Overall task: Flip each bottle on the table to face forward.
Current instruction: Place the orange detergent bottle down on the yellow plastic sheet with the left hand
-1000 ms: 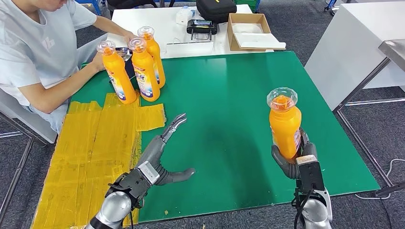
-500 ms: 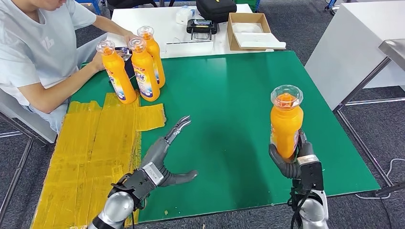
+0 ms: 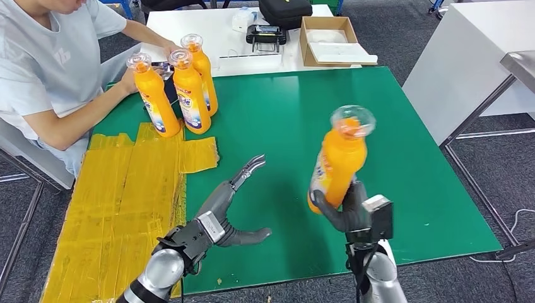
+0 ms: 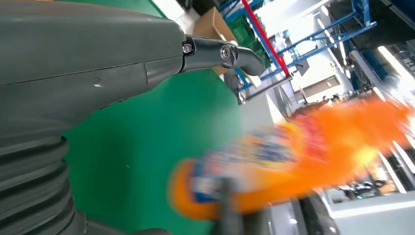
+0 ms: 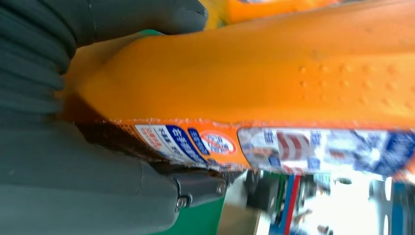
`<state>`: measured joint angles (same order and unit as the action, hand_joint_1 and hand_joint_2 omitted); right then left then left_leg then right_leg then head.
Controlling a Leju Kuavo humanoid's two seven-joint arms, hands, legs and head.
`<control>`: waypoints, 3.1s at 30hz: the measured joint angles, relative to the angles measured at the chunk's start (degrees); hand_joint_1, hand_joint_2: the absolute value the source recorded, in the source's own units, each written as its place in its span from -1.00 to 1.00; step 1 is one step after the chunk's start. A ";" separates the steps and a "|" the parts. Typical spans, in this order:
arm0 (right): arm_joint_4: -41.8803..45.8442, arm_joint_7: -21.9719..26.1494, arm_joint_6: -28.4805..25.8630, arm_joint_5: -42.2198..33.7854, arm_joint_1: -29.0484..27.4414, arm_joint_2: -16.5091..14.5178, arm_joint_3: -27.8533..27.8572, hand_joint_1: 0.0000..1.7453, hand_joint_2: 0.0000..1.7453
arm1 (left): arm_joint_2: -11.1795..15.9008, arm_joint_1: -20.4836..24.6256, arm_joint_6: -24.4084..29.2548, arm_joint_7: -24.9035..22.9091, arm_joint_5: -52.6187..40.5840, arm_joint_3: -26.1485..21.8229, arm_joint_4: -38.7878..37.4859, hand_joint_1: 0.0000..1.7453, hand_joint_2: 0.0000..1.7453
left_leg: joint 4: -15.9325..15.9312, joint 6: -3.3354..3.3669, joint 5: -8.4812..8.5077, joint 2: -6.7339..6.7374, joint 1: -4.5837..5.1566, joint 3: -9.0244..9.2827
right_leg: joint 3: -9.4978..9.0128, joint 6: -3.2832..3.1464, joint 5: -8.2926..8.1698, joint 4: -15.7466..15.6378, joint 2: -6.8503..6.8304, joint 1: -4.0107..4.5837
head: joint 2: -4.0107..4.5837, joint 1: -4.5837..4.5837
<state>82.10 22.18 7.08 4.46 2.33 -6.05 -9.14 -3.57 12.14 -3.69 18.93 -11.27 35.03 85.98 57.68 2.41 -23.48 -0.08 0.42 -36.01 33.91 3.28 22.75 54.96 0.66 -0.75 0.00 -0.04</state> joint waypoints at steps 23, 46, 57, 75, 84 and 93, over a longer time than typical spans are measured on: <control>-15.13 1.76 -8.61 4.80 5.50 -3.55 -18.89 1.00 1.00 | -0.87 5.95 -2.06 -5.01 16.00 -0.81 -4.82 -1.00 1.00 | 0.00 -0.09 0.12 -0.13 0.01 -0.07 | 0.11 -0.02 0.01 0.10 -0.07 -0.02 | 0.00 -0.02; -17.19 1.78 -10.87 5.97 6.96 -2.89 -20.12 1.00 1.00 | -0.87 8.99 -3.30 -7.13 19.95 -0.34 -10.75 1.00 1.00 | 0.00 -0.09 0.12 -0.14 0.01 -0.08 | 0.11 -0.02 0.01 0.11 -0.07 -0.02 | 0.00 -0.01; -17.32 1.84 -10.88 5.41 6.99 -2.76 -20.13 1.00 1.00 | -0.87 9.00 -3.34 -6.78 21.52 -0.31 -10.88 1.00 1.00 | 0.00 -0.09 0.12 -0.14 0.01 -0.09 | 0.11 -0.02 0.01 0.11 -0.07 -0.02 | 0.00 -0.02; -17.27 2.18 -11.63 4.78 6.96 -2.76 -20.20 0.18 1.00 | -0.87 8.63 -2.67 -6.24 23.01 -0.56 -10.61 1.00 1.00 | 0.00 -0.09 0.12 -0.14 0.01 -0.09 | 0.11 -0.02 0.01 0.11 -0.07 -0.02 | 0.00 -0.02; -11.10 2.63 -14.08 3.83 5.26 -2.05 -20.14 -1.00 1.00 | 0.27 7.45 2.14 -5.03 20.75 -2.85 -7.95 1.00 1.00 | 0.00 -0.09 0.12 -0.14 0.00 -0.09 | 0.12 -0.02 0.01 0.11 -0.07 -0.02 | 0.00 -0.02; -5.71 2.47 -15.03 3.43 3.53 -0.84 -19.70 -1.00 1.00 | 1.92 6.86 8.50 -4.30 9.92 -4.33 -5.99 1.00 1.00 | 0.00 -0.09 0.13 -0.14 0.01 -0.09 | 0.12 -0.02 0.01 0.11 -0.07 -0.03 | 0.00 -0.01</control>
<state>76.39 24.65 -7.96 7.89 5.86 -6.89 -28.84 -1.64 19.00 4.80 14.63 -1.35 30.70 80.00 57.68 2.32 -23.35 -0.21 0.43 -36.10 34.03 3.26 22.76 55.07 0.59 -0.78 0.00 -0.04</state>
